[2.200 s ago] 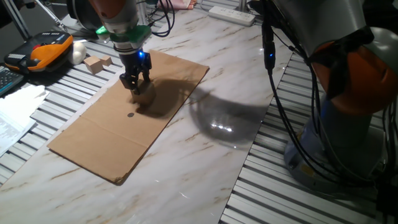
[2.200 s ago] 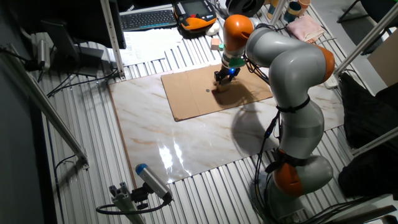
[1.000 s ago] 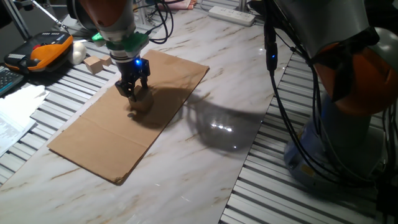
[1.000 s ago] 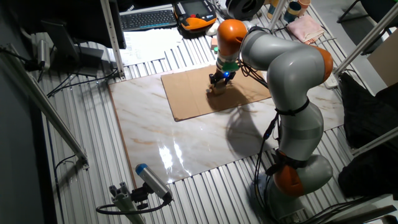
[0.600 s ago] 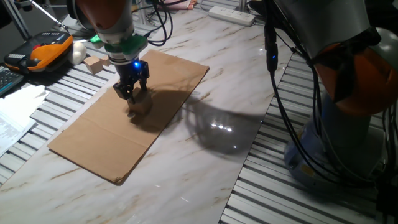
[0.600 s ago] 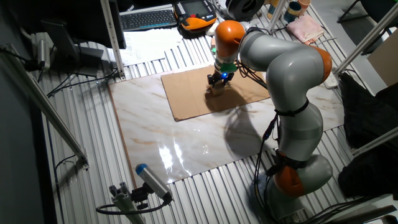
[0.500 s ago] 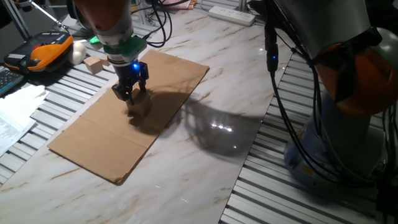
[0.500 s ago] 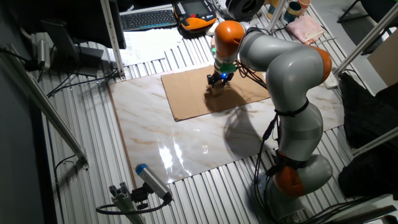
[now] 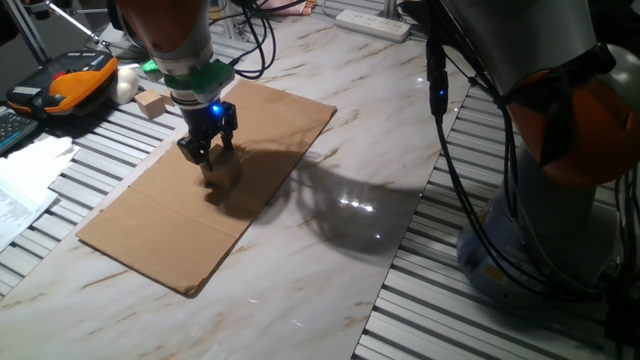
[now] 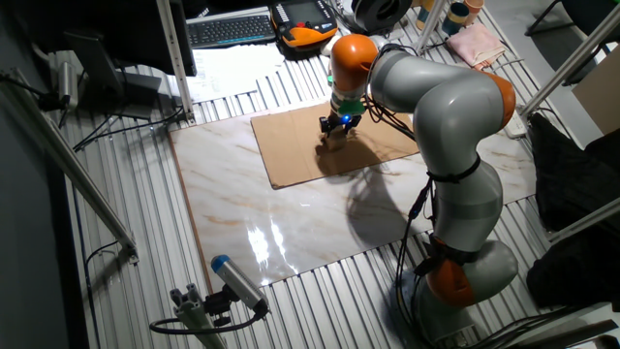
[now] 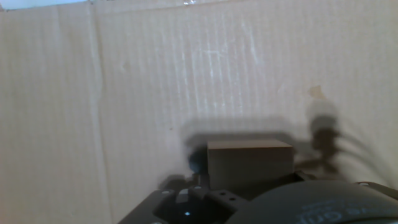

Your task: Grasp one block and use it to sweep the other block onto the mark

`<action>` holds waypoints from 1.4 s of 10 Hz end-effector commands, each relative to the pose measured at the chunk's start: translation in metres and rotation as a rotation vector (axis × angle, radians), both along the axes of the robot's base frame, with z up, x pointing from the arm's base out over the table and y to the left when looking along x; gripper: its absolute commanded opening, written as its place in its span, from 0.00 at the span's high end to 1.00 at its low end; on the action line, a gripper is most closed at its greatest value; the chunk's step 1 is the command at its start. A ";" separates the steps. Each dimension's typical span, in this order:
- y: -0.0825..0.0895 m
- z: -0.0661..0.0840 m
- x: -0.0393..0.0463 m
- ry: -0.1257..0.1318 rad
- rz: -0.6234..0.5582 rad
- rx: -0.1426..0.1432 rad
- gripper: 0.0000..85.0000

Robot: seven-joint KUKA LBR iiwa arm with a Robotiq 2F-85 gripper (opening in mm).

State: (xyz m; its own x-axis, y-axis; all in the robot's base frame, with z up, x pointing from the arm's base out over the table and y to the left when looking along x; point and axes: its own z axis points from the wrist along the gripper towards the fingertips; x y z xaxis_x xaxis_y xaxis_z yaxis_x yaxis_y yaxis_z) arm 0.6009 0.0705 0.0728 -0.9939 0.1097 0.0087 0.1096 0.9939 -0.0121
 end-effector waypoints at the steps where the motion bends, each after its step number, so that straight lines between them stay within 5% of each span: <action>1: 0.000 0.000 -0.0004 0.000 0.000 0.000 1.00; 9: 0.001 -0.001 -0.0009 -0.004 -0.008 -0.002 1.00; 11: 0.001 -0.001 -0.0009 -0.005 -0.009 -0.022 1.00; 14: 0.001 -0.001 -0.0009 0.011 0.006 -0.023 1.00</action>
